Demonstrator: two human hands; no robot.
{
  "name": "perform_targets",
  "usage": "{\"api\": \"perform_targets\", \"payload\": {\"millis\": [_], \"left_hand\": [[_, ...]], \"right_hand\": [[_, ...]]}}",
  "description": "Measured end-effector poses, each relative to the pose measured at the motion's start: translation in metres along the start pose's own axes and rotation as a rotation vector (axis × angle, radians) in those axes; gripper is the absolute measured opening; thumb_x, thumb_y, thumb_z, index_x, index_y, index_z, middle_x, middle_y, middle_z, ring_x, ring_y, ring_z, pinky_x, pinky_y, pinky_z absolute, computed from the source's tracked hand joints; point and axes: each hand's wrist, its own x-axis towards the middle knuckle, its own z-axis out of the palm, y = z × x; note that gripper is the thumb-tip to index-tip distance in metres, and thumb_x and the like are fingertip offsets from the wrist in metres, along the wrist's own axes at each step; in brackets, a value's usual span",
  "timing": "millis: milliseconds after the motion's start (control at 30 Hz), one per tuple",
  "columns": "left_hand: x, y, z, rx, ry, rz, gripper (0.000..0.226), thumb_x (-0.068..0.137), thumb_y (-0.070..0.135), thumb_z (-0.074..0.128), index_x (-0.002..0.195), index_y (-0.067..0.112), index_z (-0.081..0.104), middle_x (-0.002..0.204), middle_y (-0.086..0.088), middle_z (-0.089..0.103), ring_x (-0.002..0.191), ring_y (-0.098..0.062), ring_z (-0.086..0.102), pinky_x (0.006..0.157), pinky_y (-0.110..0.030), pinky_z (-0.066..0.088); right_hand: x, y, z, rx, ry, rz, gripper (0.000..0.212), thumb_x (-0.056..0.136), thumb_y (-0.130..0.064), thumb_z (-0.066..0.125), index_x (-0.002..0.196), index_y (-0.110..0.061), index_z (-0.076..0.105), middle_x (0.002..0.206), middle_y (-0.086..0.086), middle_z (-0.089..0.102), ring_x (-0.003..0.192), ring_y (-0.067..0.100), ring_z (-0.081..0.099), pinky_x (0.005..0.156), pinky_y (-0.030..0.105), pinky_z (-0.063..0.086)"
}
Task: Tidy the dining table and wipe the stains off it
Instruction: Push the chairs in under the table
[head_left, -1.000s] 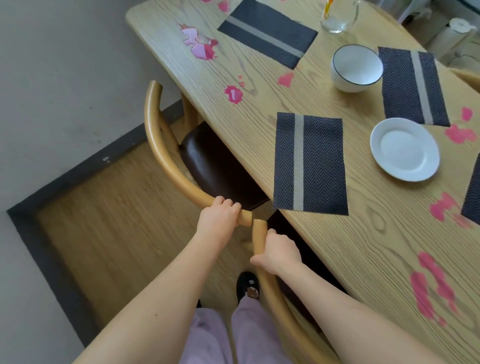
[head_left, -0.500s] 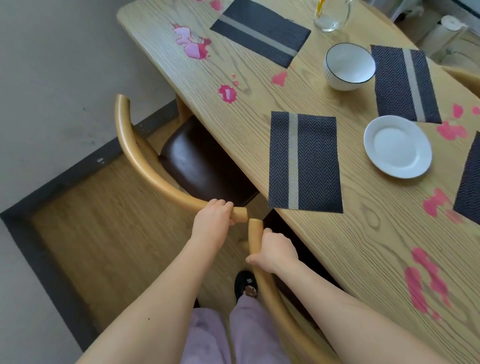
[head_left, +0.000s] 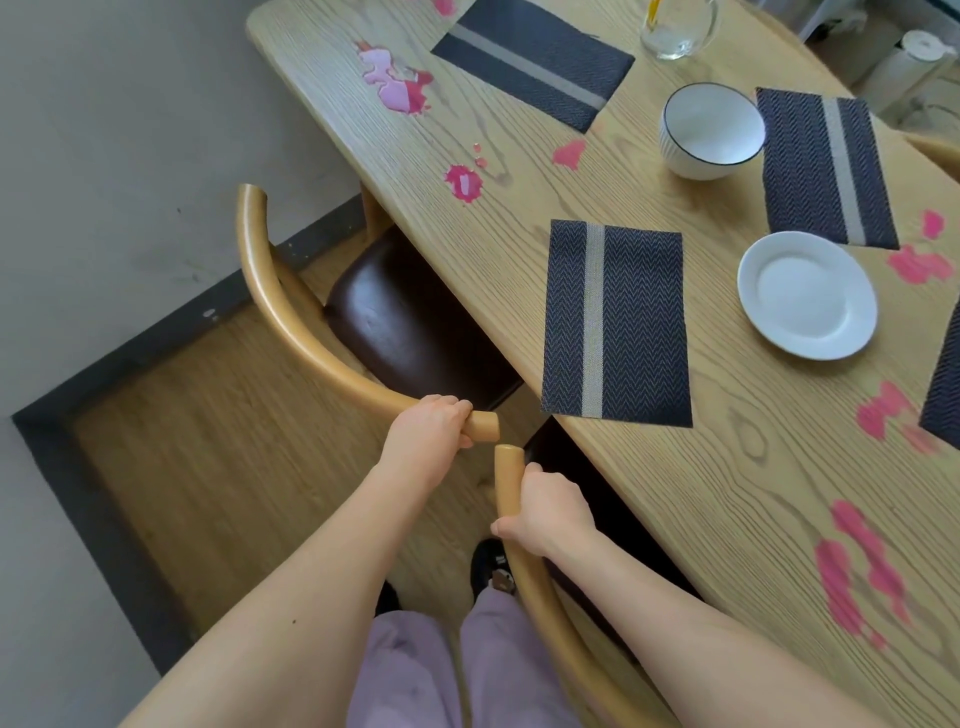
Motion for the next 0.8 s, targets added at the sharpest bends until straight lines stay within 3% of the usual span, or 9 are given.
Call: {"api": "perform_targets", "payload": {"millis": [433,500,600,667,800], "left_hand": [[-0.004,0.002,-0.003,0.018,-0.02,-0.015,0.036,0.093,0.028,0.055,0.126,0.016,0.052,0.117,0.0,0.058,0.111,-0.018,0.051,0.089,-0.032,0.047],[-0.006,0.003,-0.004,0.035,-0.044,-0.02,0.044,0.093,0.029,0.055,0.134,0.016,0.046,0.126,-0.001,0.053,0.12,-0.018,0.047,0.093,-0.033,0.047],[-0.014,0.005,-0.005,0.059,-0.096,-0.035,0.067,0.093,0.031,0.055,0.15,0.017,0.022,0.147,-0.003,0.036,0.141,-0.02,0.026,0.104,-0.035,0.043],[-0.019,0.006,-0.008,0.061,-0.083,-0.058,0.072,0.093,0.032,0.055,0.151,0.019,0.014,0.153,-0.004,0.028,0.144,-0.02,0.019,0.106,-0.035,0.04],[-0.027,0.022,-0.038,0.091,0.028,-0.061,0.058,0.094,0.029,0.052,0.147,0.019,0.029,0.152,-0.003,0.03,0.142,-0.019,0.024,0.103,-0.035,0.043]], "right_hand": [[0.002,0.004,-0.004,0.032,-0.064,-0.007,0.068,0.078,-0.047,0.071,0.128,-0.01,0.044,0.121,0.009,0.06,0.111,0.029,0.06,0.088,0.038,0.052],[0.0,0.006,-0.008,0.048,-0.074,-0.024,0.064,0.081,-0.049,0.067,0.128,-0.011,0.046,0.121,0.008,0.061,0.111,0.029,0.059,0.09,0.039,0.051],[-0.003,0.008,-0.017,0.064,-0.024,-0.062,0.054,0.086,-0.048,0.06,0.125,-0.012,0.051,0.119,0.008,0.062,0.109,0.028,0.06,0.088,0.039,0.052],[-0.005,0.006,-0.022,0.07,0.011,-0.088,0.045,0.087,-0.043,0.057,0.12,-0.012,0.057,0.116,0.008,0.065,0.107,0.028,0.061,0.086,0.037,0.051],[-0.02,0.005,-0.042,0.108,0.095,-0.192,0.032,0.087,-0.03,0.054,0.111,-0.012,0.067,0.112,0.008,0.068,0.106,0.028,0.061,0.089,0.037,0.051]]}}
